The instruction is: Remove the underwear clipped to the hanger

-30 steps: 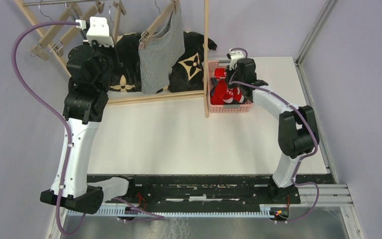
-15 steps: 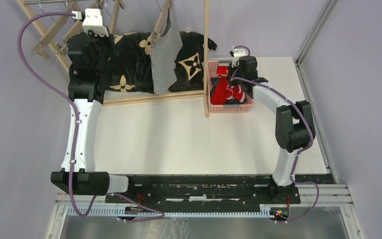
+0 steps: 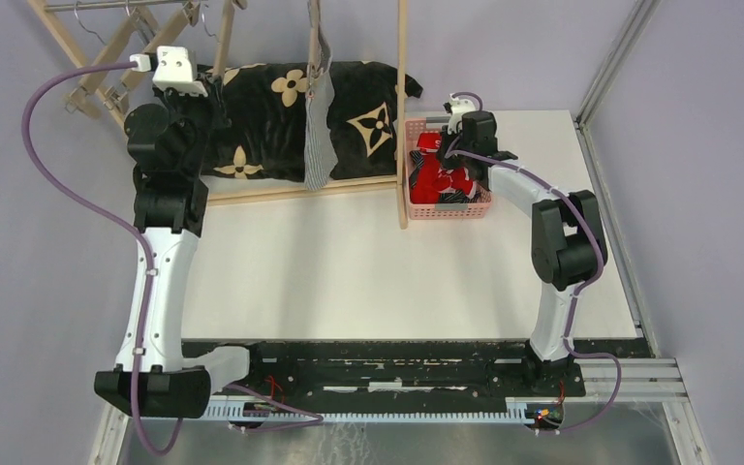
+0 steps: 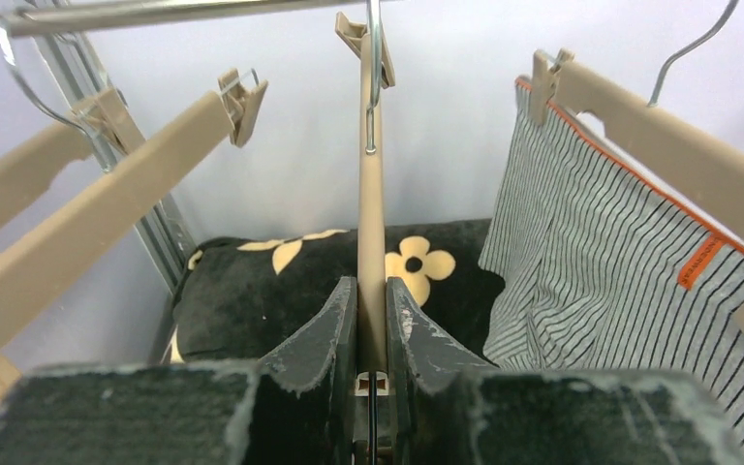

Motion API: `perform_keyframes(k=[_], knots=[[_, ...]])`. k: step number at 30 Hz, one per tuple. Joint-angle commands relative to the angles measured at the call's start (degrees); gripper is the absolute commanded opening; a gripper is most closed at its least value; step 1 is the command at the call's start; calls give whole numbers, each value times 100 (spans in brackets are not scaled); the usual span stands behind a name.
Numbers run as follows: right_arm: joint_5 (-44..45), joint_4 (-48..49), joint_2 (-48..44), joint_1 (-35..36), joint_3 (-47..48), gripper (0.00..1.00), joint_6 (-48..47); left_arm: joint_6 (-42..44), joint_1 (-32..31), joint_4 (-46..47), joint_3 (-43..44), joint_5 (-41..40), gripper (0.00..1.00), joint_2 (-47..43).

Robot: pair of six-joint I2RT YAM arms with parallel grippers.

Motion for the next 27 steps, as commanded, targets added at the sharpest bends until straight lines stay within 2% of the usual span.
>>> perform_keyframes(k=[1,10,11,13,18,19,21,22,25,27], knots=[[-131,268,-4,-20,272,1,98,-172,31,848,-87,-48,3,-352],[104,217,177,-34,316,2,61,-130,132,849,360,-213,3,126],[112,207,201,-41,322,10,67,-162,165,833,430,-189,3,196],[134,223,208,-46,271,42,107,-228,230,819,545,-136,3,322],[158,425,71,-45,19,56,159,-333,419,916,649,-74,3,479],[197,411,38,-44,-20,64,159,-389,478,915,676,-11,3,524],[259,480,-79,-45,-172,70,153,-470,600,928,701,89,3,577],[293,556,-168,-44,-301,80,157,-508,635,932,712,118,3,604],[371,756,-486,-45,-617,99,181,-600,744,888,759,149,3,736],[376,769,-648,-45,-731,100,177,-669,824,880,801,218,3,842]])
